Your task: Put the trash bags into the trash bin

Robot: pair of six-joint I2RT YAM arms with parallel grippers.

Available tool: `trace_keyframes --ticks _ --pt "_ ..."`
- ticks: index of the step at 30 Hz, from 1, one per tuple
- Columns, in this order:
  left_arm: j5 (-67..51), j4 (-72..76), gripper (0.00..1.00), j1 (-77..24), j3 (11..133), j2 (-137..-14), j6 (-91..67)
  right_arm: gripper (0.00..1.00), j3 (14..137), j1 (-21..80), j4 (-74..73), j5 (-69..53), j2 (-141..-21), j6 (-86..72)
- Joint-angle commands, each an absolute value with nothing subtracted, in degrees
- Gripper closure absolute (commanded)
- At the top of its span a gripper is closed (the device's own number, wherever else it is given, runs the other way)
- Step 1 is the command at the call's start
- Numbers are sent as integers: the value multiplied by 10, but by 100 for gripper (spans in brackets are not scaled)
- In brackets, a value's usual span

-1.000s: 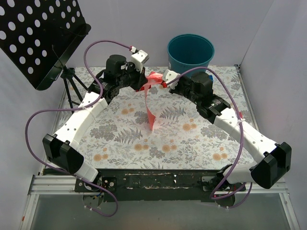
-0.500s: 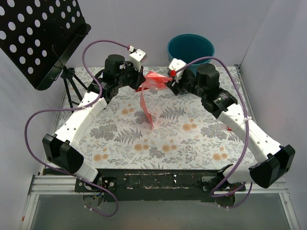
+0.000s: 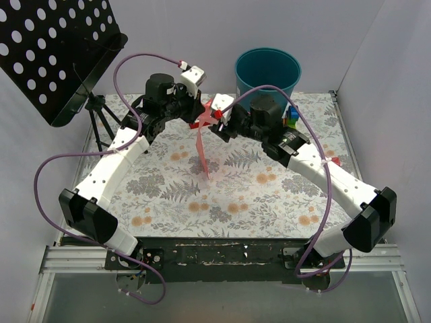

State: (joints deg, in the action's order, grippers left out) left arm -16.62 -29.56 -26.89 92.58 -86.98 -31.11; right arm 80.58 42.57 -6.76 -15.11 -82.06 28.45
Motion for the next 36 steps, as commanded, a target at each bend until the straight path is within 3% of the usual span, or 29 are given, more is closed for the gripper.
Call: trace_keyframes --ticks 1,16,20,25,29,36 --pt "-187 -301 100 -269 961 -869 -314 36 823 446 31 -15 -831 311" --pt "-196 -293 100 -270 943 -857 -306 38 842 446 36 -24 -837 286" --pt "-206 -293 100 -270 948 -853 -308 37 836 446 34 -4 -851 315" --pt "-235 -301 100 -269 950 -843 -297 38 814 442 113 106 -873 350" --pt "-236 -294 100 -269 934 -827 -287 37 848 405 149 139 -908 324" --pt "-186 -262 100 -261 912 -797 -256 39 916 294 75 37 -961 219"
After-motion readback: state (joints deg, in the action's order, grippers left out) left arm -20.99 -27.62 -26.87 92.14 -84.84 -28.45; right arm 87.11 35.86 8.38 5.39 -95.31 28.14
